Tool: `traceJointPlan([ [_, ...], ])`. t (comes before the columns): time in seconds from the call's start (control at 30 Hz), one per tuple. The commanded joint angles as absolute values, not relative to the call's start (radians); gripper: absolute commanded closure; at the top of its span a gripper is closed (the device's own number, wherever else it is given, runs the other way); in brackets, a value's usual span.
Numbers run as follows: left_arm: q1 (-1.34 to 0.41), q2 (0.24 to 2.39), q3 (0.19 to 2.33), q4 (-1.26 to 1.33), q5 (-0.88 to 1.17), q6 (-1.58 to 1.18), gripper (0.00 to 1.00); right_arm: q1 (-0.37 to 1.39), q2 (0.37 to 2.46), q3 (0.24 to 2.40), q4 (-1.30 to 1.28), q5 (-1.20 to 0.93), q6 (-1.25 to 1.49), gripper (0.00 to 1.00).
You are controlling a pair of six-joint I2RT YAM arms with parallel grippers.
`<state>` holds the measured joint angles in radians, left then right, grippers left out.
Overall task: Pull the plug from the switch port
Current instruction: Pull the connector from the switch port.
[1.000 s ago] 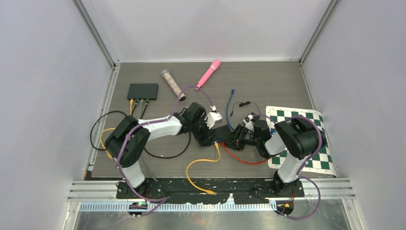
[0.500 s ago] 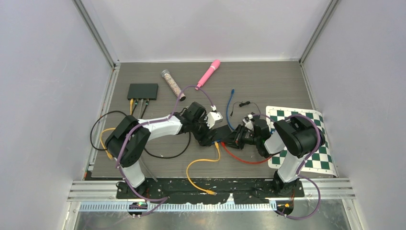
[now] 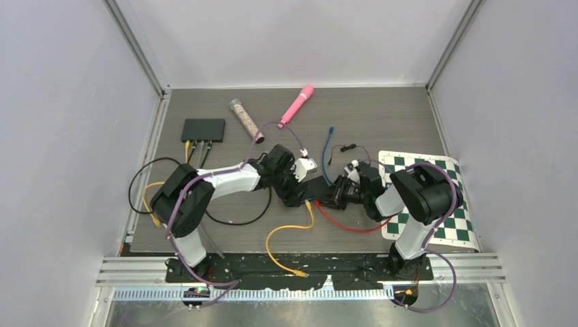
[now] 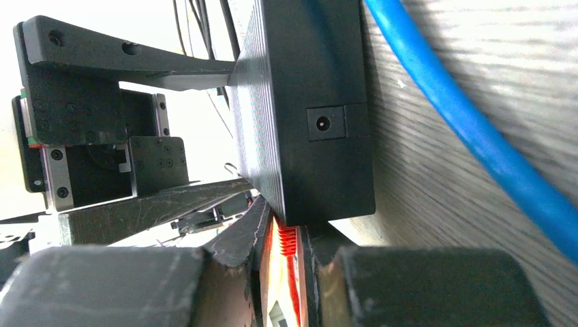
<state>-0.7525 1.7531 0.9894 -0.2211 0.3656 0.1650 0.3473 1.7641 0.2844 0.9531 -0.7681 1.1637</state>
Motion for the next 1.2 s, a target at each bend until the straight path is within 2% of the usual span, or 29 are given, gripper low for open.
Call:
traceJointPlan([
  [0.0, -0.760, 1.810, 0.976, -0.325, 0.305, 0.119, 0.53, 0.390, 1.722, 0.325, 0.877, -0.740, 1.106, 0.94],
  [0.17, -0.754, 1.806, 0.970, -0.321, 0.290, 0.097, 0.53, 0.400, 1.696, 0.304, 0.803, -0.743, 1.047, 0.94],
  [0.47, -0.711, 1.779, 0.942, -0.290, 0.300, 0.070, 0.53, 0.401, 1.730, 0.315, 0.892, -0.885, 1.057, 0.95],
  [0.53, -0.700, 1.764, 0.929, -0.280, 0.309, 0.064, 0.52, 0.402, 1.724, 0.326, 0.860, -0.888, 1.030, 0.95],
  [0.67, -0.688, 1.750, 0.914, -0.264, 0.314, 0.059, 0.53, 0.408, 1.689, 0.367, 0.592, -0.864, 0.891, 0.94],
  [1.0, -0.688, 1.785, 0.939, -0.279, 0.288, 0.055, 0.53, 0.410, 1.629, 0.389, 0.536, -0.910, 0.838, 0.95],
  [1.03, -0.688, 1.787, 0.942, -0.281, 0.287, 0.055, 0.53, 0.411, 1.632, 0.386, 0.555, -0.943, 0.859, 0.95],
  [1.17, -0.687, 1.789, 0.943, -0.282, 0.273, 0.050, 0.53, 0.411, 1.675, 0.348, 0.908, -1.020, 1.078, 0.95],
])
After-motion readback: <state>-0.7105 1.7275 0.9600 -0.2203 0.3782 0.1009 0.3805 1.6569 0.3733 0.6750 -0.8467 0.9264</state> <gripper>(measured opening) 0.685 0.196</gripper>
